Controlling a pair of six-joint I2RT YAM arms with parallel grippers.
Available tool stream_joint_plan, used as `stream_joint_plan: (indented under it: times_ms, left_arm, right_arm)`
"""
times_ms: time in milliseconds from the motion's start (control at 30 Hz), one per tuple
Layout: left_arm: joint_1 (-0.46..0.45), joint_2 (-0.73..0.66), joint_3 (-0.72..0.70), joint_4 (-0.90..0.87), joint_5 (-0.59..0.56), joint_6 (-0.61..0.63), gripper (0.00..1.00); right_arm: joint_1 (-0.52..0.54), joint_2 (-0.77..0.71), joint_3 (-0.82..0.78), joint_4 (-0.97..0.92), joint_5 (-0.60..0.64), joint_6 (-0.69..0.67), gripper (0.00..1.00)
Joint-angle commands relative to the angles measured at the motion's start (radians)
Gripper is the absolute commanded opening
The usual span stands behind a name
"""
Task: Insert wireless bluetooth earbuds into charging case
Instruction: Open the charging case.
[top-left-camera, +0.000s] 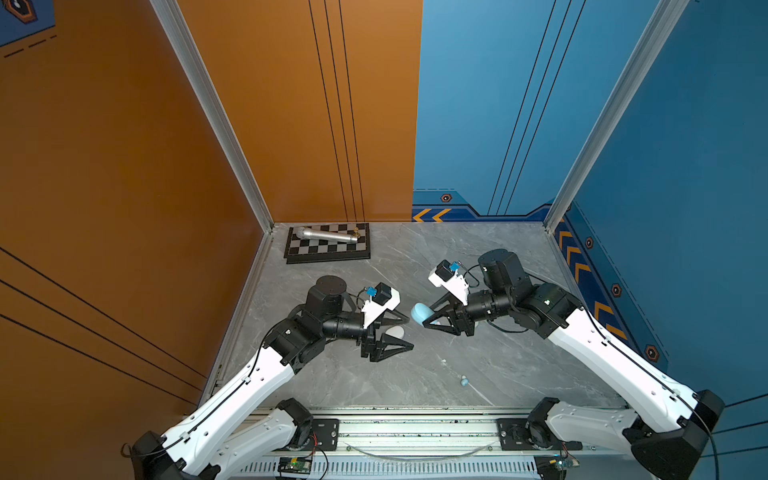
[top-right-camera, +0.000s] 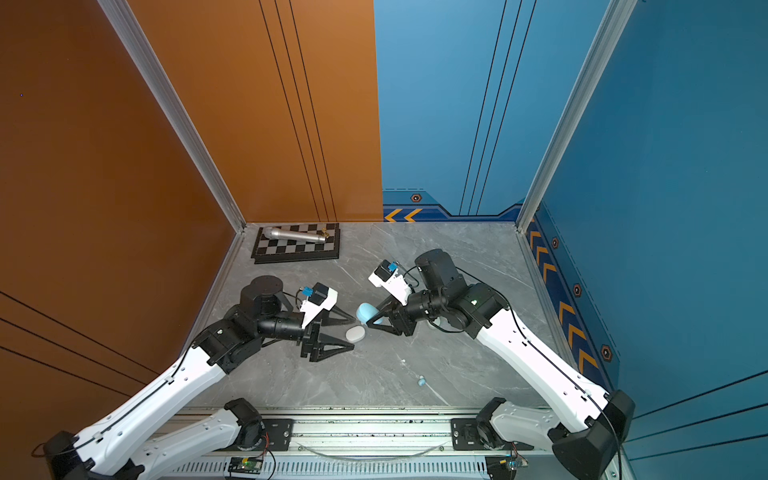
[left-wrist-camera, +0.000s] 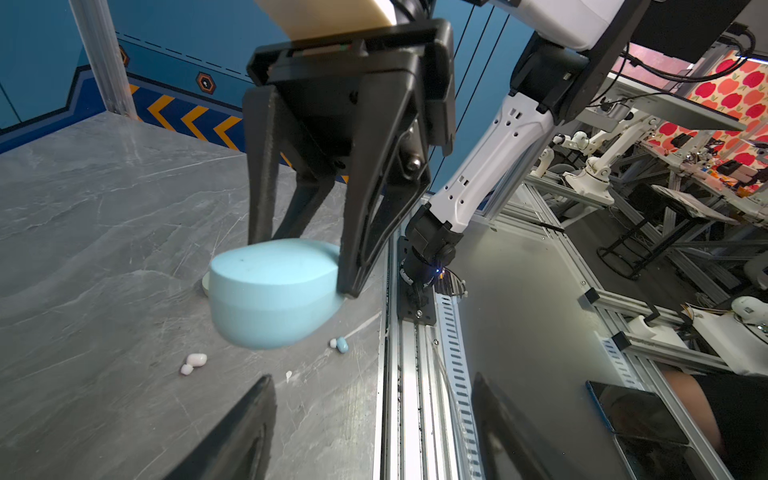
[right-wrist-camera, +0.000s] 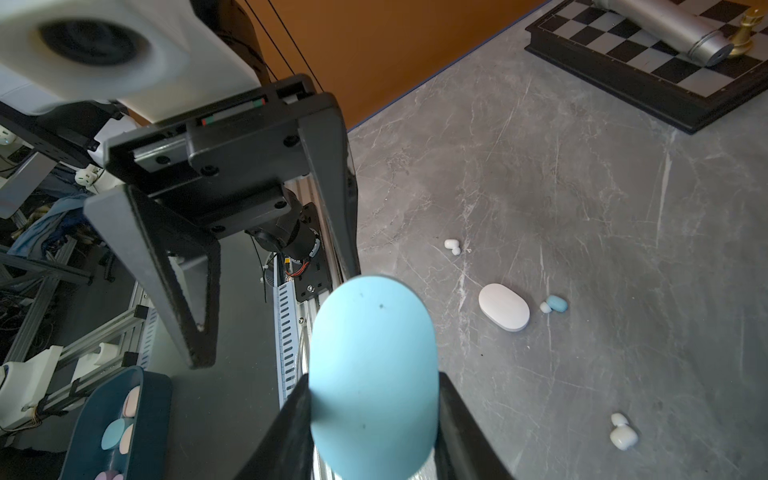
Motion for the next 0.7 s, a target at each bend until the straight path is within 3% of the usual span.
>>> stream_joint_plan:
  times_ms: [0,400,667]
  left_arm:
    - [-0.033,0.012,0.039,-0.055,0.027,0.082,0.73]
    - [-0.043,0.026,0.051,-0.055,-0.005,0.109,0.70]
    - [-0.024,0.026,0.067,-0.055,-0.006,0.102,0.61]
  right_arm:
    - [0.012,0.011,0.034,-0.037,-0.025,-0.036,0.12]
    - [0.101,0.020,0.050,-0.057,-0.002,-0.046,0.12]
    - [0.120,0.019,0.044,-0.068,0.004,-0.048,0.10]
